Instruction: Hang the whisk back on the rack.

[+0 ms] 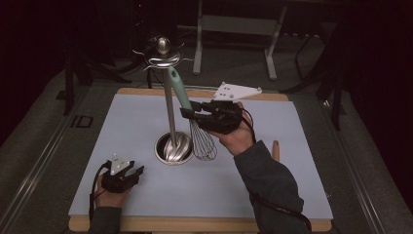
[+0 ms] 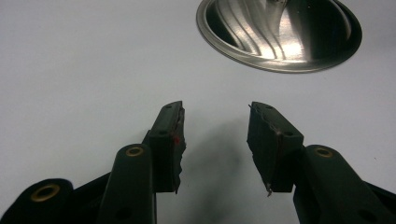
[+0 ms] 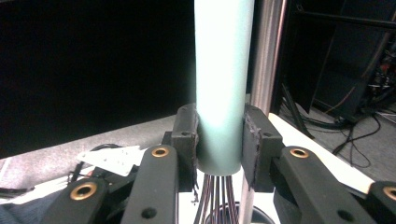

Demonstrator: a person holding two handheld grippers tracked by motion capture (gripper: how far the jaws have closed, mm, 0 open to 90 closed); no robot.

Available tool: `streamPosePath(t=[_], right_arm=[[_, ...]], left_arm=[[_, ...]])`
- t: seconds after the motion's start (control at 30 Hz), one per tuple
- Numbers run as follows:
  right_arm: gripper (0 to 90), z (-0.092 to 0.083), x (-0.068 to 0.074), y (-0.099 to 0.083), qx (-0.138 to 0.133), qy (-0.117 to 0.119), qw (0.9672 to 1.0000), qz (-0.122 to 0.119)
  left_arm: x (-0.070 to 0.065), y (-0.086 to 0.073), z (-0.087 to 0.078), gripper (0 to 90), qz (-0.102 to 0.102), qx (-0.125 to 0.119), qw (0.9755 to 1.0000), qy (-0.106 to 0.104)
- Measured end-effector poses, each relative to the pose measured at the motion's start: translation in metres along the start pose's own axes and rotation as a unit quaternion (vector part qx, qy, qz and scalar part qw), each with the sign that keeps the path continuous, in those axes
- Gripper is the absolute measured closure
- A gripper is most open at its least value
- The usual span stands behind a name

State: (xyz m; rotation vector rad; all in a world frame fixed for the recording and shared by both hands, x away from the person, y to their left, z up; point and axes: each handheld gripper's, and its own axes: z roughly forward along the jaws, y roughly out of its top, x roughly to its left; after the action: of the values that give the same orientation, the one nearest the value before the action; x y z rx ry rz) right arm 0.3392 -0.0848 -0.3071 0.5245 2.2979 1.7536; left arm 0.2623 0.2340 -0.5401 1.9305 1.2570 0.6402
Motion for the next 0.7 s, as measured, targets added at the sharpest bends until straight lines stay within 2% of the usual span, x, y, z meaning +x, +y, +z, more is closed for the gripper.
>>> streamPosePath(t=[0.37,0.7], right_arm=[[68.8,0.018,0.003,0.002,0.015,-0.032,0.9992,-0.016],[67.6,0.025,0.003,0.001,0.019,-0.034,0.9992,-0.012]], left_arm=[[0.0,0.0,0.0,55.9,0.0,0.002,1.0,0.0],[0.0,0.0,0.0,55.9,0.001,0.003,1.0,0.0]])
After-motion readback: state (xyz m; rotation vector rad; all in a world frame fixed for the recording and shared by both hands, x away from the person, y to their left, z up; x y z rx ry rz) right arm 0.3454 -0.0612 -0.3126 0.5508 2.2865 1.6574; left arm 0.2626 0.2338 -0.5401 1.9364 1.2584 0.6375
